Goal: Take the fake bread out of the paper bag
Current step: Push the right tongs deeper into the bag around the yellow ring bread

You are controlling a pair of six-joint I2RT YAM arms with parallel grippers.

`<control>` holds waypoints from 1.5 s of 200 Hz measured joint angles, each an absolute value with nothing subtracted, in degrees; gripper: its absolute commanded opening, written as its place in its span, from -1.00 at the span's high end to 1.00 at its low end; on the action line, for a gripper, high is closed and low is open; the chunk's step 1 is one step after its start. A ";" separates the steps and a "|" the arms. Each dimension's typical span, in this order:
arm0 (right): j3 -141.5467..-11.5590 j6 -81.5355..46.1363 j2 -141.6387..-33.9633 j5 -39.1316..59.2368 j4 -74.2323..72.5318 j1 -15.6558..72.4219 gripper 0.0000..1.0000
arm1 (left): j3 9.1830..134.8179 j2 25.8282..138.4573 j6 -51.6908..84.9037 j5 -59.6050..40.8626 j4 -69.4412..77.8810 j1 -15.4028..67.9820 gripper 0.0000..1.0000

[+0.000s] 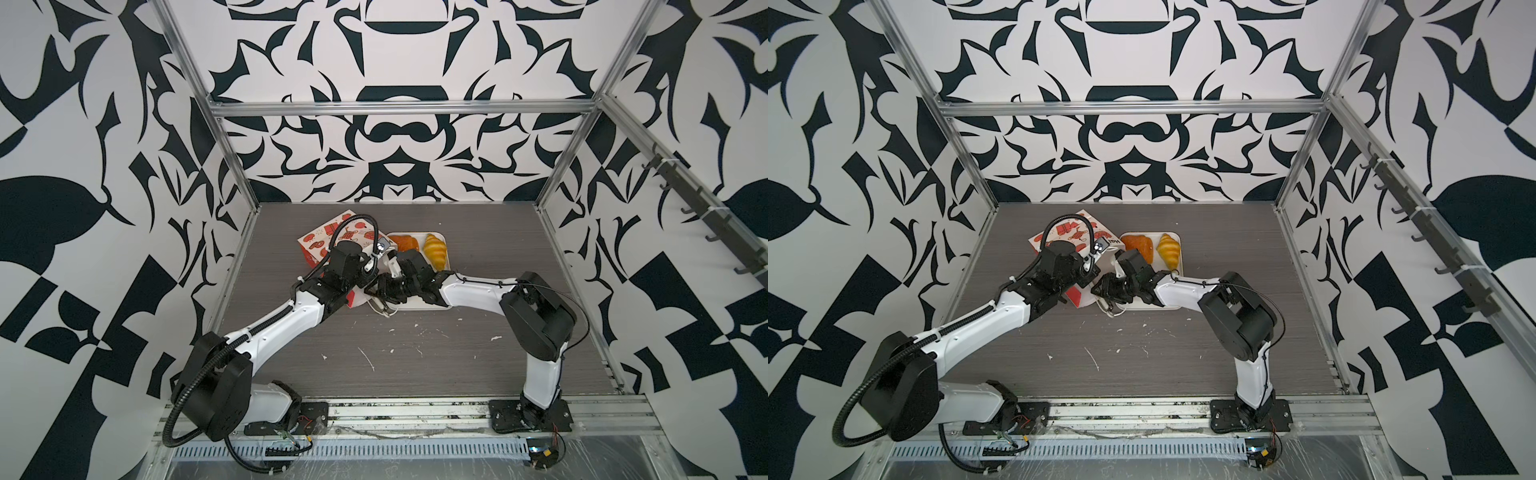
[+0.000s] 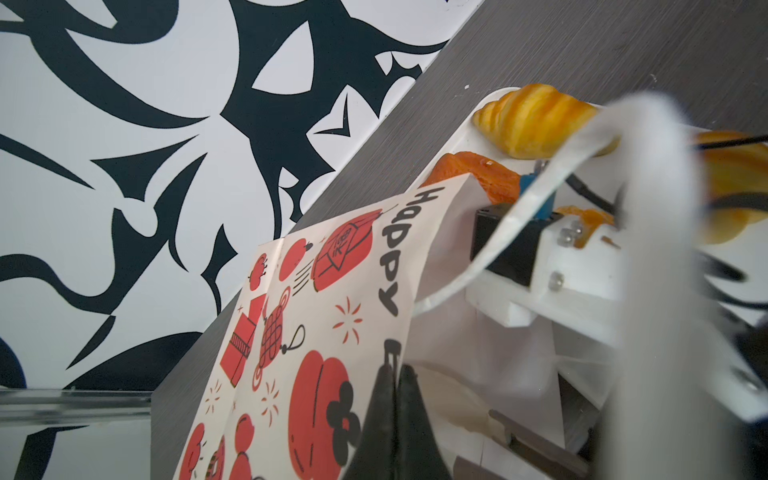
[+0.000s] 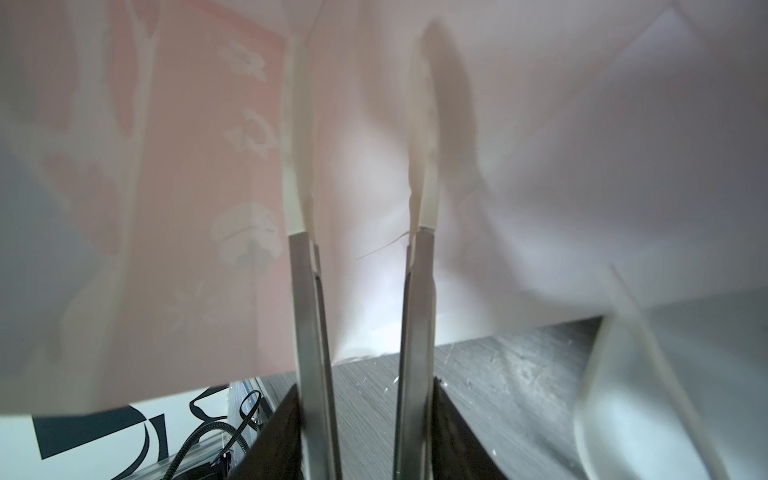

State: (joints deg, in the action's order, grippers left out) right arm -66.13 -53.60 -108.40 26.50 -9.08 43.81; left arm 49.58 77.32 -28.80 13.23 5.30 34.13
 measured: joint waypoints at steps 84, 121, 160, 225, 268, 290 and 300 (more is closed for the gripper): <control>-65.95 -53.91 -107.72 22.55 -8.34 44.12 0.06 | 49.54 76.77 -28.49 12.56 5.32 34.13 1.00; -65.43 -56.53 -107.72 19.97 -12.21 44.14 0.08 | 49.34 76.25 -28.49 12.53 5.37 34.13 1.00; -65.28 -57.91 -107.72 17.93 -13.93 44.51 0.08 | 49.34 76.23 -28.34 12.60 5.69 34.13 1.00; -65.28 -59.88 -107.81 14.22 -15.55 45.71 0.07 | 49.34 76.25 -27.86 12.93 5.87 34.13 1.00; -65.43 -60.10 -109.73 12.95 -16.64 45.84 0.06 | 49.34 76.27 -27.83 13.04 6.20 34.13 1.00; -65.45 -60.16 -111.11 12.69 -16.64 45.84 0.06 | 49.34 76.27 -27.81 13.06 6.22 34.17 1.00; -65.45 -60.38 -111.48 12.49 -16.86 45.84 0.06 | 49.34 76.27 -27.81 13.06 6.22 34.22 1.00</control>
State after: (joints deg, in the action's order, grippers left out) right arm -65.45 -60.38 -111.48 12.49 -16.86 45.84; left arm 49.34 76.27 -27.81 13.06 6.22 34.22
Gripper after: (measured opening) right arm 0.469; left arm 0.048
